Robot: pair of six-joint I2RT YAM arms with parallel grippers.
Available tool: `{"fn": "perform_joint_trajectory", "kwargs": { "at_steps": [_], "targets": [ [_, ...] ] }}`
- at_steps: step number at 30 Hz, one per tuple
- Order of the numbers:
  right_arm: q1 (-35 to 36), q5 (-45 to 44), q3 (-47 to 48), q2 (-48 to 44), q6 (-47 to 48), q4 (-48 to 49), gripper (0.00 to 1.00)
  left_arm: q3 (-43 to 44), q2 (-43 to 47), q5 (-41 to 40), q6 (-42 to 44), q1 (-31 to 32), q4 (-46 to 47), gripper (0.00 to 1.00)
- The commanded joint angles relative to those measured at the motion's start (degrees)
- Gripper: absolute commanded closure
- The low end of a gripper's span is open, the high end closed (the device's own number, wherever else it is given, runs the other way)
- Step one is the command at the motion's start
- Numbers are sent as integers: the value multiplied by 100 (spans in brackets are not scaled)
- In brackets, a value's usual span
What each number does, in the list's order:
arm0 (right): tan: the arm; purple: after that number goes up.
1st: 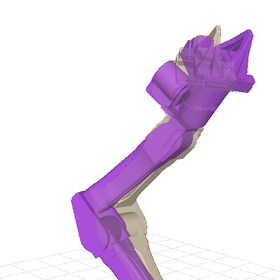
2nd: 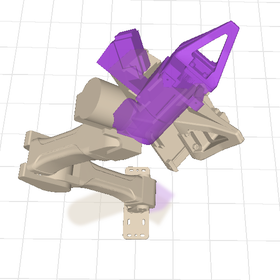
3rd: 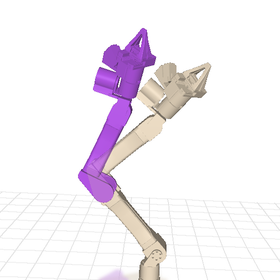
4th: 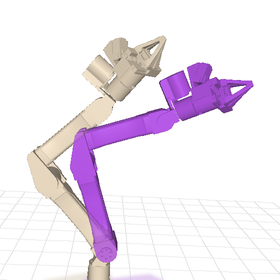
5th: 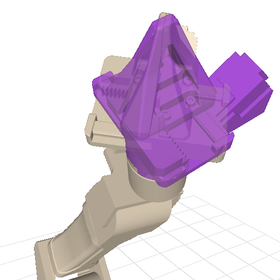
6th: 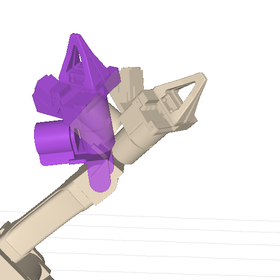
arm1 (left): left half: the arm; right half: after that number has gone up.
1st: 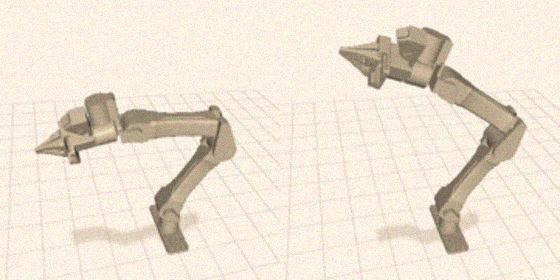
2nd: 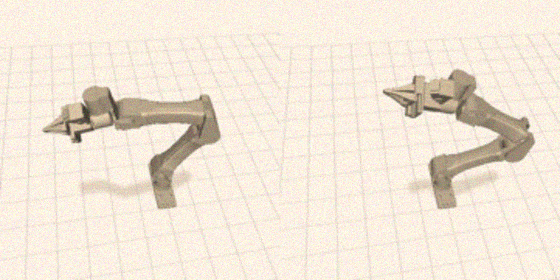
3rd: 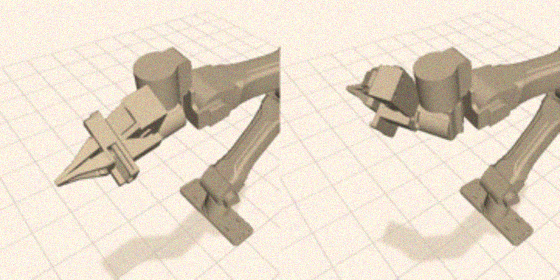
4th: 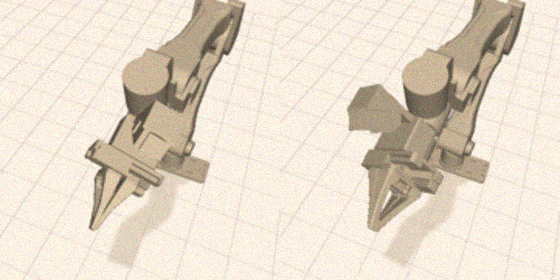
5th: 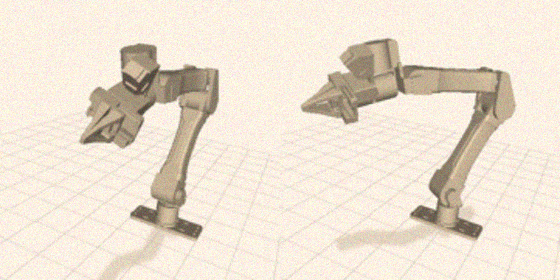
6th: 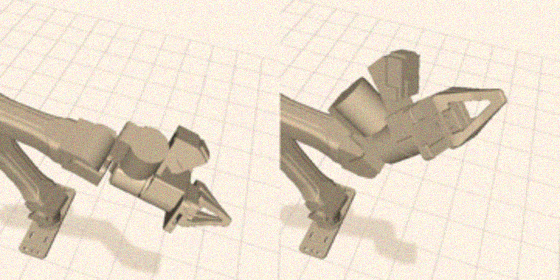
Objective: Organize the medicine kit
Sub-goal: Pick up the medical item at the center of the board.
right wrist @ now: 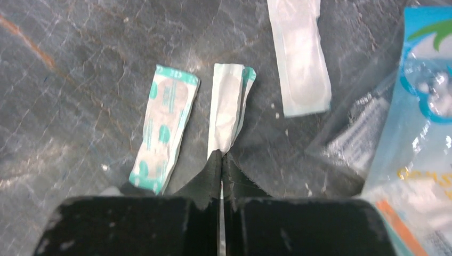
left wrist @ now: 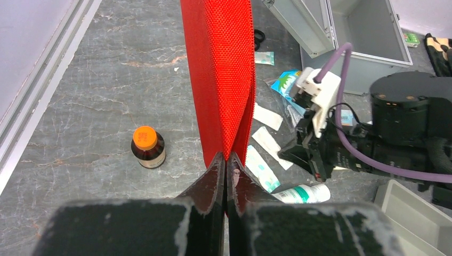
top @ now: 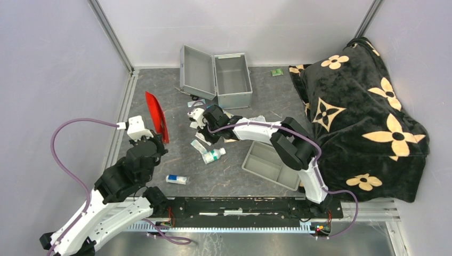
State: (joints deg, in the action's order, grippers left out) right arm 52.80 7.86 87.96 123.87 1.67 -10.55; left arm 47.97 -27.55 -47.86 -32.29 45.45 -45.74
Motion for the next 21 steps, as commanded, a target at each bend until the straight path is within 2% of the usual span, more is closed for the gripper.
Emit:
{"fn": "perform_joint_trajectory", "kwargs": {
  "at_steps": [1, 6, 9, 15, 17, 21],
  "targets": [
    [37, -50, -474, -912, 70, 437, 100, -30, -55, 35, -99, 8, 338, 98],
    [37, -459, -1460, -2003, 416, 1195, 100, -89, -112, 523, 170, 7, 621, 98],
    [36, -678, -2151, -2769, 863, 1724, 100, -123, -119, 1085, 432, 8, 877, 98],
    [28, -544, -3698, -4595, 2776, 2732, 100, -92, -276, 3057, 1162, 8, 1370, 98],
    [27, -556, -4282, -5192, 3504, 3113, 100, -25, -412, 3446, 1330, 8, 1359, 98],
    [29, 259, -5272, -6276, 5433, 3458, 100, 57, -661, 3909, 1665, 8, 1288, 98]
  ]
}}
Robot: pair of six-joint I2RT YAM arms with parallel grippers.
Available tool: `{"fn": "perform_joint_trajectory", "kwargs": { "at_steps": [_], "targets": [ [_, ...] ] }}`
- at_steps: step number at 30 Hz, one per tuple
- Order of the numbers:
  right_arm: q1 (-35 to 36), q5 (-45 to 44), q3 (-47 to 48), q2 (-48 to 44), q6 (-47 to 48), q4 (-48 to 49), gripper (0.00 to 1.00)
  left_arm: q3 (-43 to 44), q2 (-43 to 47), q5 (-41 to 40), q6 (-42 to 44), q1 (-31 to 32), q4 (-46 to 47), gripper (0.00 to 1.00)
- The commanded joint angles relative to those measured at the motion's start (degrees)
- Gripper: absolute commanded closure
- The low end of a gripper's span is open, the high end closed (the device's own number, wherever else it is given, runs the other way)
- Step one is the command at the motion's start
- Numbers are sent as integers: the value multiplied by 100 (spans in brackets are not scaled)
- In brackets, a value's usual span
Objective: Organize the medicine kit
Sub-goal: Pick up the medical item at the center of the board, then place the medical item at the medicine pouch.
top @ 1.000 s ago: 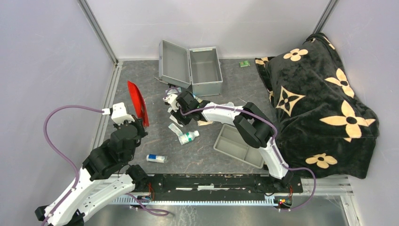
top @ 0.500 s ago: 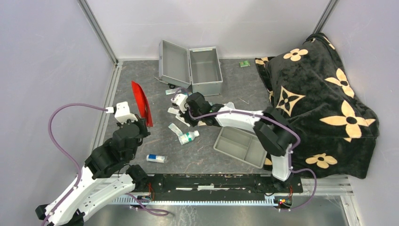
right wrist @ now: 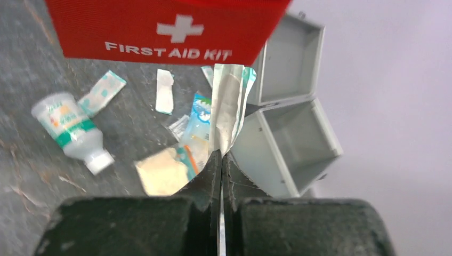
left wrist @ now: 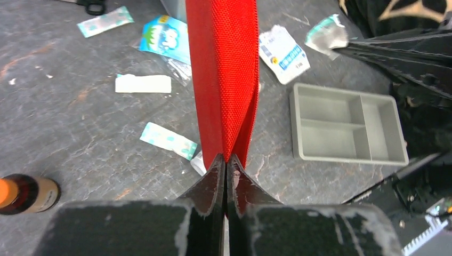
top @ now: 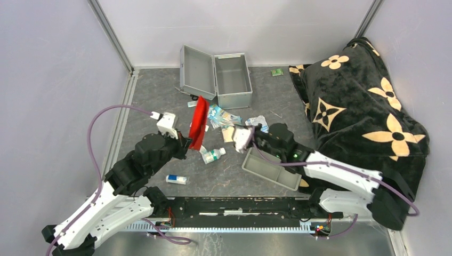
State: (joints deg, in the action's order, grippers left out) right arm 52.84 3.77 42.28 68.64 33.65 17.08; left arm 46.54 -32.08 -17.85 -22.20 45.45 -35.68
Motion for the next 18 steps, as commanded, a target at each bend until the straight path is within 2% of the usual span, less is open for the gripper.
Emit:
{"fn": "perform_joint_trajectory", "kwargs": {
  "at_steps": [1, 4, 9, 11, 14, 18],
  "targets": [
    [24, 942, -816, -967, 2673, 670, 100, 224, -273, 975, 724, 8, 270, 98],
    [22, 1570, -649, -1267, 3755, 20, 100, 281, -476, 1238, 924, 8, 272, 98],
    [20, 2564, 633, -980, 5841, -2421, 100, 269, -631, 1429, 1045, 8, 322, 98],
    [19, 2714, 1062, -731, 6415, -3051, 100, 204, -614, 1445, 1028, 8, 378, 98],
    [41, 2747, 1394, -430, 7049, -3518, 100, 105, -590, 1451, 1013, 8, 412, 98],
    [98, 2576, 1510, -162, 7626, -3567, 100, 51, -562, 1421, 995, 8, 417, 98]
  ]
}}
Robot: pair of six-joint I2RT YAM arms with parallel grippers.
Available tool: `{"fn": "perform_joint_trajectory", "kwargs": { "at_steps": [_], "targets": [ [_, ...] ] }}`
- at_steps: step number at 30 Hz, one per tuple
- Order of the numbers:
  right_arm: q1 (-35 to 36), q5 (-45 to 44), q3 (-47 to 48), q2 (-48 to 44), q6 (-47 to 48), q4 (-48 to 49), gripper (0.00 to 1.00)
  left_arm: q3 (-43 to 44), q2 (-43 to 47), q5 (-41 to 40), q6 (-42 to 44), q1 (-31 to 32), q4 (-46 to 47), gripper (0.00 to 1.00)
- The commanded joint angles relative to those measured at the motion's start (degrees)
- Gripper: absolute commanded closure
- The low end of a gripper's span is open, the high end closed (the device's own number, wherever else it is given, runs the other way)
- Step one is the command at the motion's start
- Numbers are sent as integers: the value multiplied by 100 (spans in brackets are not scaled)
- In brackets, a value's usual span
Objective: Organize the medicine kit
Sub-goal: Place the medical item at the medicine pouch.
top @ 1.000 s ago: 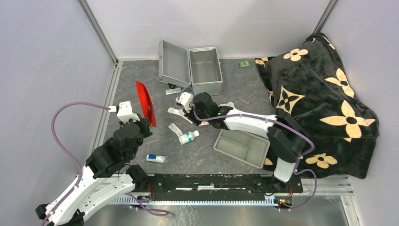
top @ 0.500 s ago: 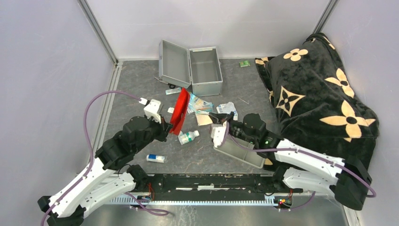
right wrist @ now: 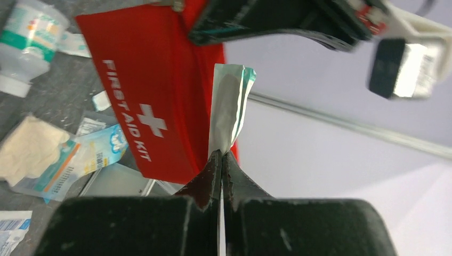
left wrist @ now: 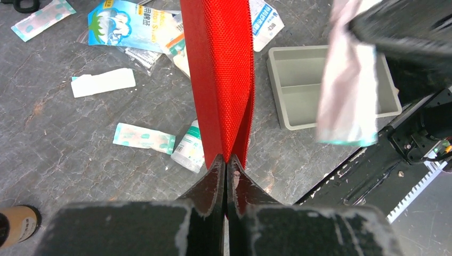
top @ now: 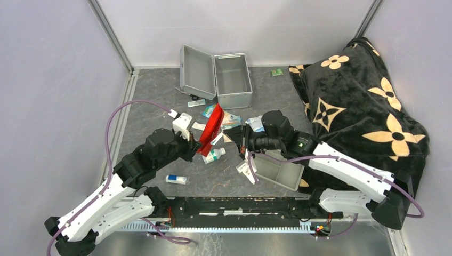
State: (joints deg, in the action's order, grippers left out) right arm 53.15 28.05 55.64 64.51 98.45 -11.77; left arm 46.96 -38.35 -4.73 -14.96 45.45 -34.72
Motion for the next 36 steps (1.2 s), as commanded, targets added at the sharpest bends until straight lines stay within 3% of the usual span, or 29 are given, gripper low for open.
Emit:
{"fn": "perform_joint_trajectory", "kwargs": {
  "at_steps": [1, 16, 34, 36],
  "targets": [
    [86, 108, 194, 307, 1220, -689, 100, -1, 69, 104, 280, 8, 320, 98],
    [382, -249, 547, 695, 1715, -537, 100, -46, -129, 325, 351, 8, 341, 98],
    [381, -1248, 942, 1229, 2120, -1096, 100, -88, -87, 772, 490, 8, 383, 98],
    [376, -1286, 960, 1260, 2147, -1157, 95, -90, -94, 798, 495, 8, 381, 98]
  ]
}}
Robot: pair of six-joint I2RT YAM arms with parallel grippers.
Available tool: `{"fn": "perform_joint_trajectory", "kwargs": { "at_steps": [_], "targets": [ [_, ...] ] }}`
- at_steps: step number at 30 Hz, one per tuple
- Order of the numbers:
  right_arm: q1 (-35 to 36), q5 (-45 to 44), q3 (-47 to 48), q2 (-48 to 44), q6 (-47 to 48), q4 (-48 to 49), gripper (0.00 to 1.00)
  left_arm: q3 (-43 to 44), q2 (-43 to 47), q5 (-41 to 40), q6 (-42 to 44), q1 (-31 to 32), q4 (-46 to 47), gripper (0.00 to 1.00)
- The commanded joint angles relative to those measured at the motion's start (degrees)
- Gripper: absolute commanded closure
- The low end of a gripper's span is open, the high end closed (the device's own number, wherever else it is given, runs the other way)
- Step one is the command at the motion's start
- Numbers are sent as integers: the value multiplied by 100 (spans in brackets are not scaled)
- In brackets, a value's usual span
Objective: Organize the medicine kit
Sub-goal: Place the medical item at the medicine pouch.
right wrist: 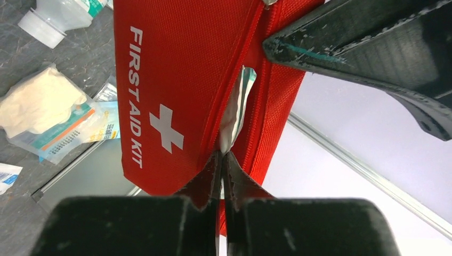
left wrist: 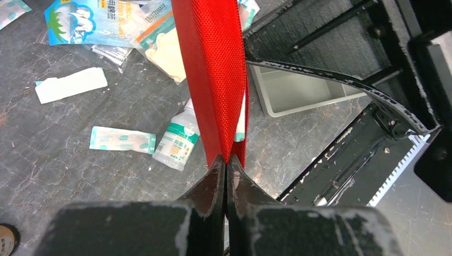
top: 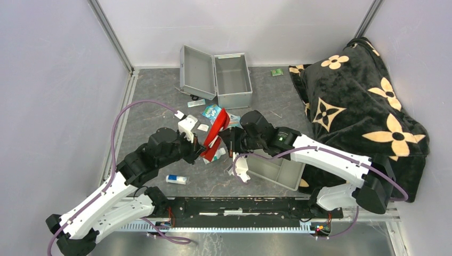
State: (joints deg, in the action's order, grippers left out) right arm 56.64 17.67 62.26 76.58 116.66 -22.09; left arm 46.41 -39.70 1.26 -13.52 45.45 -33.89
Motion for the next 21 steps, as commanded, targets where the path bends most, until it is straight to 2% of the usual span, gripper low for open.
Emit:
{"fn": "perform_joint_trajectory", "kwargs": {
  "at_steps": [1, 2, 6, 10, 14, 16, 18, 21],
  "targets": [
    [30, -247, 313, 61, 314, -158, 92, -31, 42, 207, 358, 8, 298, 98],
    [32, -231, 336, 77, 313, -209, 90, -35, 46, 215, 354, 8, 303, 98],
    [37, -102, 351, 63, 275, -233, 69, -44, 28, 198, 359, 8, 301, 98],
    [40, 95, 343, -14, 211, -287, 59, -44, -4, 133, 342, 8, 296, 98],
    [38, 384, 247, -205, 41, -266, 58, -13, -29, -101, 279, 8, 258, 98],
    [40, 701, 85, -418, -240, -10, 58, 17, -14, -540, 179, 8, 201, 98],
    [40, 1125, -212, -722, -779, 530, 57, 49, 48, -973, 77, 8, 124, 98],
    [40, 1659, -880, -1271, -2212, 2012, 57, 79, 199, -1563, -60, 8, 19, 98]
  ]
}}
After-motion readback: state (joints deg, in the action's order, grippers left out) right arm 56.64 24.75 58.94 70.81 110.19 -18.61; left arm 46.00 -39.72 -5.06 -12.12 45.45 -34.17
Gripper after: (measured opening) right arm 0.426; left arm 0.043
